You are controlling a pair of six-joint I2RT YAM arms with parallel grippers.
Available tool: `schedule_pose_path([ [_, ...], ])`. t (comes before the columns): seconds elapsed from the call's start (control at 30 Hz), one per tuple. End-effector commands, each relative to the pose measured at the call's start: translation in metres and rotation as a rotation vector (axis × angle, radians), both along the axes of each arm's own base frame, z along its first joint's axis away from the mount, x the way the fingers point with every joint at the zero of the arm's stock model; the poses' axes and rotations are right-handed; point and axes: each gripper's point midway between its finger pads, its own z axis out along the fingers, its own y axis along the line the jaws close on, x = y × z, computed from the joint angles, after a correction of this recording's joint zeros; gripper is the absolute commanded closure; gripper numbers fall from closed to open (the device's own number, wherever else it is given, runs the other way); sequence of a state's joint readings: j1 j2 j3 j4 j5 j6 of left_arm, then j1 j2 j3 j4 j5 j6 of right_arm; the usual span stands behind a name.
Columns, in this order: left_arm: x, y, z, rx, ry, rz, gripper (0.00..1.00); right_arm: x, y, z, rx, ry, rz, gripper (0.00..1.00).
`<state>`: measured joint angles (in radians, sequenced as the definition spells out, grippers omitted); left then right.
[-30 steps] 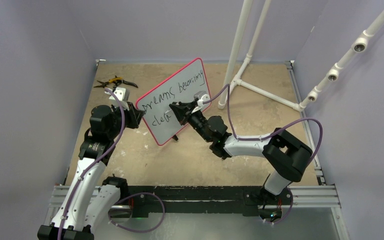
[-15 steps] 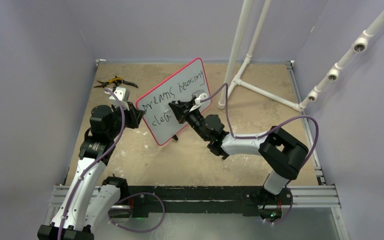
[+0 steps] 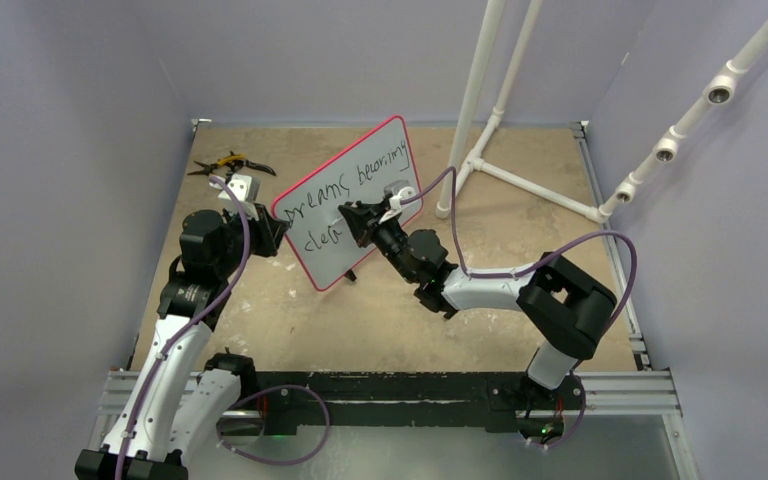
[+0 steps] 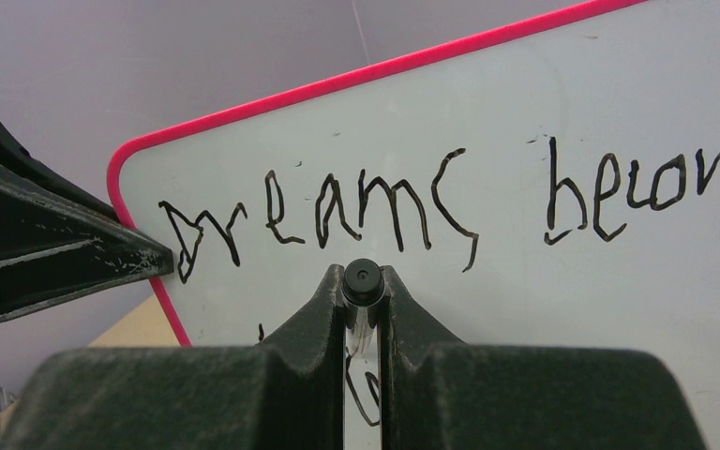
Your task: Write a sentence on the whiteboard
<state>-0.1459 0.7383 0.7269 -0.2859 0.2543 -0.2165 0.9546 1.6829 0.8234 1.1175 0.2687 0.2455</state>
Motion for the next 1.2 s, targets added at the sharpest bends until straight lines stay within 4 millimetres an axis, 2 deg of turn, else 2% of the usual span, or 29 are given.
schedule_pose_path([
  [0.0,0.001,-0.003,0.002,0.008,-0.02,-0.026,0.86,0.006,-0.006,0.0,0.002,0.0,-0.043,1.0],
  [0.87,0.001,-0.003,0.003,0.007,-0.022,-0.026,0.86,0.011,-0.007,-0.024,-0.043,0.037,-0.069,1.0],
  [1.03,0.001,-0.003,0.002,0.008,-0.02,-0.027,0.86,0.009,-0.007,-0.017,-0.028,0.027,-0.061,1.0],
  [1.17,0.001,-0.004,0.002,0.008,-0.021,-0.028,0.86,0.0,-0.009,0.0,0.008,-0.004,-0.026,1.0],
])
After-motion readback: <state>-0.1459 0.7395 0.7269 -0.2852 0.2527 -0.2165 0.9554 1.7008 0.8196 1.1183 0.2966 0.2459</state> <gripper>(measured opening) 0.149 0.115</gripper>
